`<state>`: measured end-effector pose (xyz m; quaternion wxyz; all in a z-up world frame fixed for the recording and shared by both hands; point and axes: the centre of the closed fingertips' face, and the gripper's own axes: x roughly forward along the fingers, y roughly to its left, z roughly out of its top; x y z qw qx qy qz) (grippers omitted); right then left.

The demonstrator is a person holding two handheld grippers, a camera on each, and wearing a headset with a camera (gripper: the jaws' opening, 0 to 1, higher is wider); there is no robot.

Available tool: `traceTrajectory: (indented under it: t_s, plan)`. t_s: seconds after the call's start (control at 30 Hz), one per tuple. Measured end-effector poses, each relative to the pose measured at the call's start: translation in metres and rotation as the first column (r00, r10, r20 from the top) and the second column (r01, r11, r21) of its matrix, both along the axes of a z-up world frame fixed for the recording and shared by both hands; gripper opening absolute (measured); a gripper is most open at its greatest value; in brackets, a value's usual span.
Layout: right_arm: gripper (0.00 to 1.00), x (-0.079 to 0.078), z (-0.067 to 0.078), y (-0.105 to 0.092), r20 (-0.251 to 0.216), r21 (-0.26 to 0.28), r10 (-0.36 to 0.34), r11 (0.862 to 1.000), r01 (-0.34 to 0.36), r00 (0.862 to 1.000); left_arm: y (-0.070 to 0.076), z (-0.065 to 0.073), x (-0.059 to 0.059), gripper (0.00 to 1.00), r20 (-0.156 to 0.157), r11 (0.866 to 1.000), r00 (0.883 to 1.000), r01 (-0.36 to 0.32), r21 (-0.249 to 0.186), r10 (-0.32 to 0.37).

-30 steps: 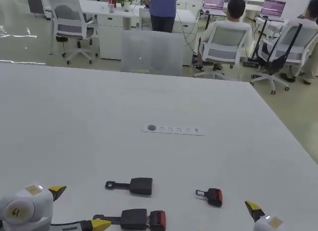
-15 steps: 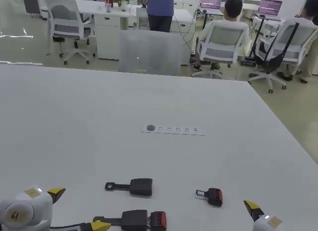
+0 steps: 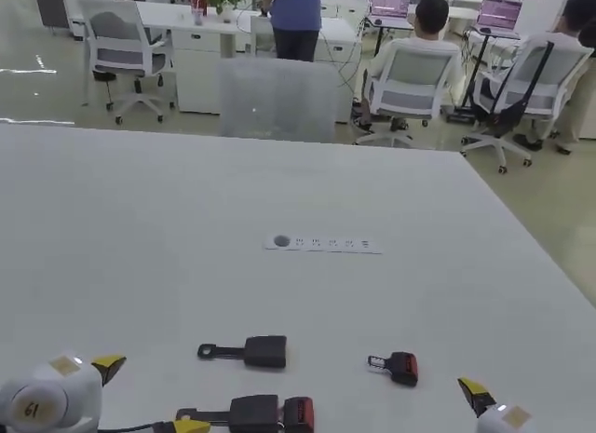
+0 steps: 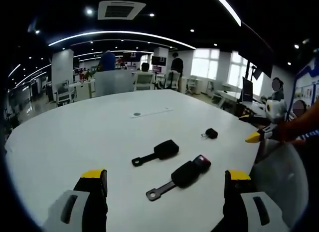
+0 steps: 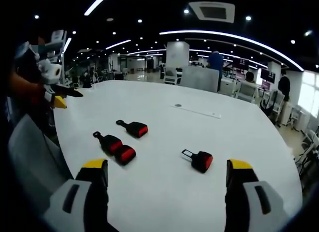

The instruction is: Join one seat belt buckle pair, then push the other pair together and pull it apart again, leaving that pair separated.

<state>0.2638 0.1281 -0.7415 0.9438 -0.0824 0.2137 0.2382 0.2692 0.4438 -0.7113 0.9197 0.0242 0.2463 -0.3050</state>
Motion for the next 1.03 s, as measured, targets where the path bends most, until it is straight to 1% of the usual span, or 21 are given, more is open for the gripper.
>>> traceTrajectory:
  t_s: [0.3,0.6,0.87,1.03]
  plan:
    - [1.00,0.0034,0.0036,-0.0007,0.015,0.001,-0.008,1.000,0.008,1.000,-0.0030,0.0061,0.0071,1.00,0.016,1.000,1.000,0.010,-0.001,-0.010]
    - [1.00,0.0019,0.0020,-0.0053,0.009,-0.006,-0.012,1.000,0.012,1.000,-0.0027,0.0039,0.0047,1.00,0.008,1.000,1.000,0.015,0.005,-0.015]
    - [1.00,0.0007,0.0017,-0.0055,0.004,-0.012,-0.005,1.000,0.005,1.000,-0.0022,0.0029,0.0036,1.00,0.009,1.000,1.000,0.018,0.014,-0.018]
    - [1.00,0.0003,0.0025,-0.0045,0.007,-0.012,0.000,1.000,0.000,1.000,-0.0026,0.0035,0.0027,1.00,0.007,1.000,1.000,0.015,0.010,-0.015]
